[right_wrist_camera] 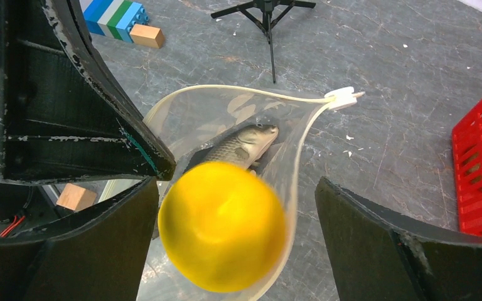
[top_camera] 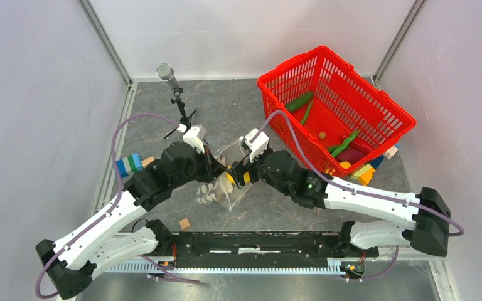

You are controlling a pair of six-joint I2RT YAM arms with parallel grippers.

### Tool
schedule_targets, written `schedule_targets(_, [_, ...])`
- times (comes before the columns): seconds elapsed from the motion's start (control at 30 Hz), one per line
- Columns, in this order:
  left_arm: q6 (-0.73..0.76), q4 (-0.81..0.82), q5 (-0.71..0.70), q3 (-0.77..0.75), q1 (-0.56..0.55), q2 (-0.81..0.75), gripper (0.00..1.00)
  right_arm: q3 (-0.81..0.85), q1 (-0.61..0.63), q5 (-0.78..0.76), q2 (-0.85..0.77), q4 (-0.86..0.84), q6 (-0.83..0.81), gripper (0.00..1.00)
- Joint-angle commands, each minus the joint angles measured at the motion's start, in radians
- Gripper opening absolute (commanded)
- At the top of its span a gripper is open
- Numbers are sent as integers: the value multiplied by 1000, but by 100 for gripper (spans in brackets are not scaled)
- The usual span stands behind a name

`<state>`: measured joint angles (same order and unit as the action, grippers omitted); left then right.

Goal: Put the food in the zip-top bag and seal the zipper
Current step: Place the fake fruit in the zipper food storage bag.

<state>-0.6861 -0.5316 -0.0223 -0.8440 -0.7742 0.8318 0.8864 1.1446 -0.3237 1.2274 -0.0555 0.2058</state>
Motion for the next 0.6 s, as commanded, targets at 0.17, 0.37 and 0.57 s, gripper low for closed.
schedule_targets(0.17, [31, 12, -29, -11, 1, -25, 2, 41, 5, 63, -117, -51, -13, 98])
schedule_targets(0.37, [29, 12, -33, -9, 1, -25, 2, 36, 4, -107, -256, -5, -57, 98])
schedule_targets(0.57, [26, 17, -25, -7, 1, -20, 2, 127, -26, -499, -336, 208, -98, 98])
